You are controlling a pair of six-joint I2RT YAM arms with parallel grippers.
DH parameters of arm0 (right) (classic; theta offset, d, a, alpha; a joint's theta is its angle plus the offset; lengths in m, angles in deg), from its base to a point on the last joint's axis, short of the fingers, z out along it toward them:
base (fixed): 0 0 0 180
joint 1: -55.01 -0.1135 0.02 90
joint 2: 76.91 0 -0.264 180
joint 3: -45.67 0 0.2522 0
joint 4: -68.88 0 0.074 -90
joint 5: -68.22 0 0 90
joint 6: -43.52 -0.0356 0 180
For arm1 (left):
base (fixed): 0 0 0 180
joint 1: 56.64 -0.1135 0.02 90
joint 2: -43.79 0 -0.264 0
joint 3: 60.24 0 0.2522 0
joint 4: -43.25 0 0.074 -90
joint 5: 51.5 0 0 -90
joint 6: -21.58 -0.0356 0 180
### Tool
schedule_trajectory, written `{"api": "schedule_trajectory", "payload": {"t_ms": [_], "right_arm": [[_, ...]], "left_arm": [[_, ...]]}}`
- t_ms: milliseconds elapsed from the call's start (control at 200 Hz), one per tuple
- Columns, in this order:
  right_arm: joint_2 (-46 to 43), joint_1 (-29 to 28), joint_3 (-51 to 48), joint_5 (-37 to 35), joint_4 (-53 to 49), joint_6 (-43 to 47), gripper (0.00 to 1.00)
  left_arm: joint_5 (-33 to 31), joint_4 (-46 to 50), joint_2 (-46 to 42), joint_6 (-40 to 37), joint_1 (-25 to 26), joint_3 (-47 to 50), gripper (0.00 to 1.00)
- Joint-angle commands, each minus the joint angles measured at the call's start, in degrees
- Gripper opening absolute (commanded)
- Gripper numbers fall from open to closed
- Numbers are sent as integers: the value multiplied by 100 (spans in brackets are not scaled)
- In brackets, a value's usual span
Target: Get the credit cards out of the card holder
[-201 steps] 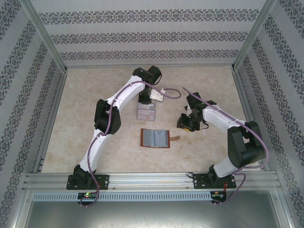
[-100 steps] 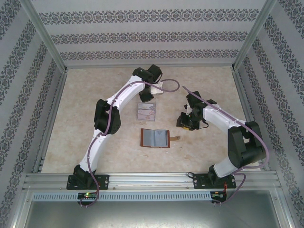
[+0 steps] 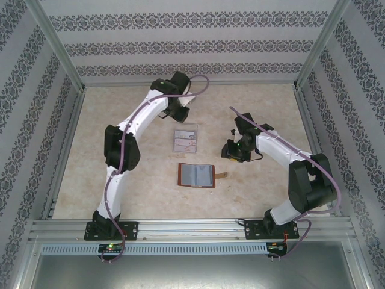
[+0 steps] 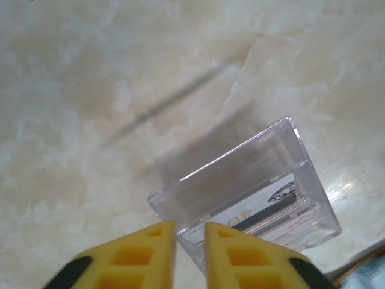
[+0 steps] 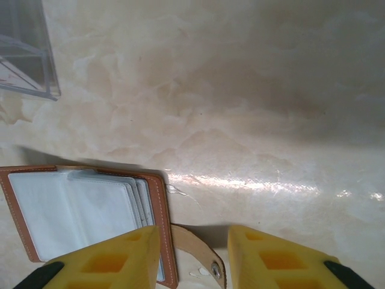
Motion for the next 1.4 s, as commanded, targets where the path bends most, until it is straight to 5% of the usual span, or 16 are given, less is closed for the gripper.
{"api": "schedule_trajectory", "payload": {"t_ms": [0, 215, 355, 675, 944, 1394], "right_arm": [[57, -62, 144, 67, -45, -21, 36], [2, -120, 148, 55, -42, -89, 36], [22, -198, 160, 54, -35, -125, 36], [85, -515, 80, 165, 90, -287, 35], [213, -752, -65, 306, 176, -357, 35], [448, -958, -359, 316, 328, -412, 34]], "left_arm": [[488, -636, -433, 866, -99, 481, 16], [412, -1371, -1133, 1645, -262, 1665, 12], [531, -1823, -1620, 2359, -360, 2392, 0], [930, -1750, -2361, 2919, -232, 3299, 1], [1374, -2379, -2823, 3831, 207, 4394, 10], [1858, -3776, -2825, 5099, 1109, 5589, 9]]}}
